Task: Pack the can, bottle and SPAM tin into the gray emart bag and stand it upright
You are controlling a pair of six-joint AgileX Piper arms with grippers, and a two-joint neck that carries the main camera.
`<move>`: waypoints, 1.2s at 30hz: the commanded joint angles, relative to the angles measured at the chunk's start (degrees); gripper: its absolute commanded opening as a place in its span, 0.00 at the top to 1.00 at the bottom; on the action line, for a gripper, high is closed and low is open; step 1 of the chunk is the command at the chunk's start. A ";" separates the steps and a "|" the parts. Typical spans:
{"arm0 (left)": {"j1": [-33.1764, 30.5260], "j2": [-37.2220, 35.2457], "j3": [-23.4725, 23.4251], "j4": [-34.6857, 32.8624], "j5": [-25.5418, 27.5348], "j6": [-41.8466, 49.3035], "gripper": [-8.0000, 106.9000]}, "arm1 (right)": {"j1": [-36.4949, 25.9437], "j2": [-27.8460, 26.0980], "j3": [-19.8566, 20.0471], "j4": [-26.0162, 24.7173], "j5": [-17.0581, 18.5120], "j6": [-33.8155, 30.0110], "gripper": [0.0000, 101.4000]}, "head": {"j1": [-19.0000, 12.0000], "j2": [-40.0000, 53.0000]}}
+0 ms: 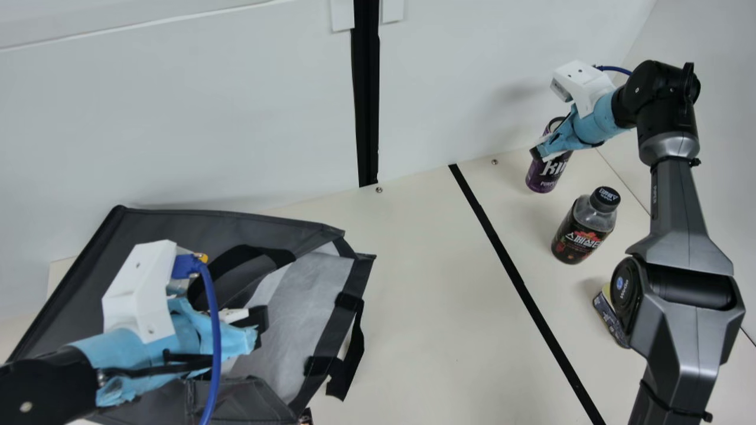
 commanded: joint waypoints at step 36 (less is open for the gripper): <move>0.00 0.00 0.00 0.00 0.00 0.00 1.00 | 4.43 -23.43 28.06 9.64 -0.08 -12.53 1.00 | -1.21 -0.14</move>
